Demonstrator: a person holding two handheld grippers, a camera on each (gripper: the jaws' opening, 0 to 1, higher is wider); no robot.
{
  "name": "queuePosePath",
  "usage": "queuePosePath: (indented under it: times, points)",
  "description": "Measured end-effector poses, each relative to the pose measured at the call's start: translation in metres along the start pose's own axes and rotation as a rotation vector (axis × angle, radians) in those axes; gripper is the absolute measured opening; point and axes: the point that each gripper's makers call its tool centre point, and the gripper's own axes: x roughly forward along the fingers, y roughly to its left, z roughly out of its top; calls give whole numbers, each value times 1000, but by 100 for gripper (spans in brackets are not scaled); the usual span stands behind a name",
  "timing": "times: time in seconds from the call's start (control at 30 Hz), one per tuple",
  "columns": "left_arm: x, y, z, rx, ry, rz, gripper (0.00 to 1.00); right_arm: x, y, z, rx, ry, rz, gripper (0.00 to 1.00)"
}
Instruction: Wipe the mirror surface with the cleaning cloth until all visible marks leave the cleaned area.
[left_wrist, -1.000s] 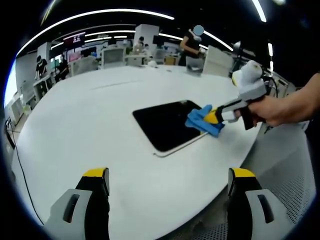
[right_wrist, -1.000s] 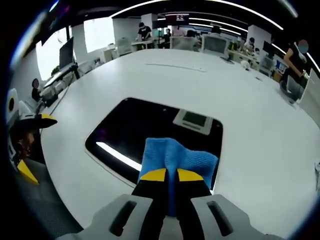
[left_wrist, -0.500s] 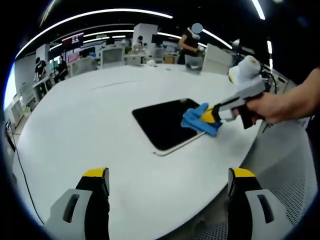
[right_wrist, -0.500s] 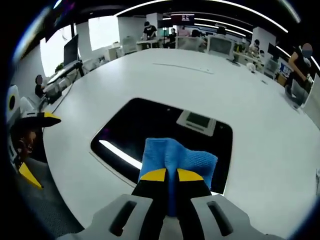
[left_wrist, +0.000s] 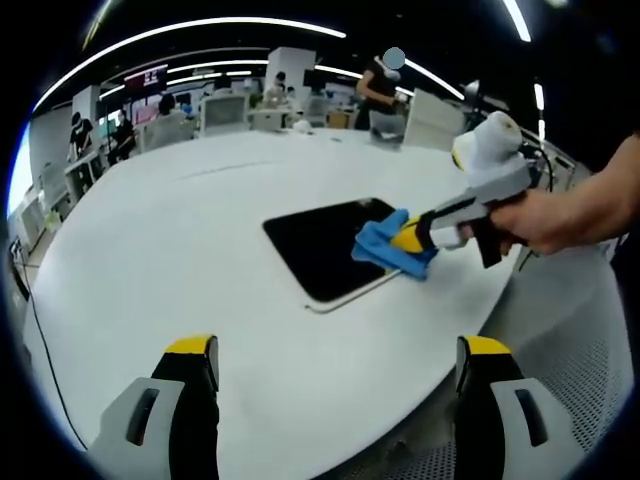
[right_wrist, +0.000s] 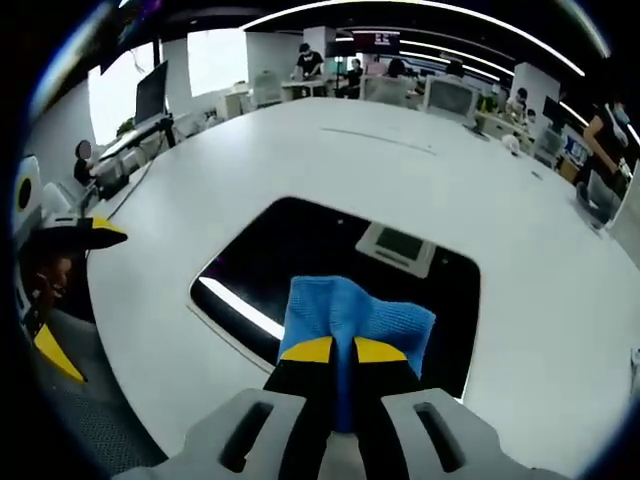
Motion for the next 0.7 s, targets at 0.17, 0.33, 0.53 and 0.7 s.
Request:
queuePosePath:
  times: [0.17, 0.33, 0.53, 0.7]
  points:
    - [0, -1, 0, -3, -2, -3, 99, 2, 4, 2, 7, -4, 3, 1]
    - [0, -2, 0, -3, -2, -9, 99, 4, 11, 4, 19, -9, 5, 1]
    - [0, -3, 2, -13, -9, -16, 99, 5, 23, 7, 20, -16, 16, 1]
    - [0, -5, 3, -10, -15, -21, 99, 6, 36, 9, 13, -20, 32, 1]
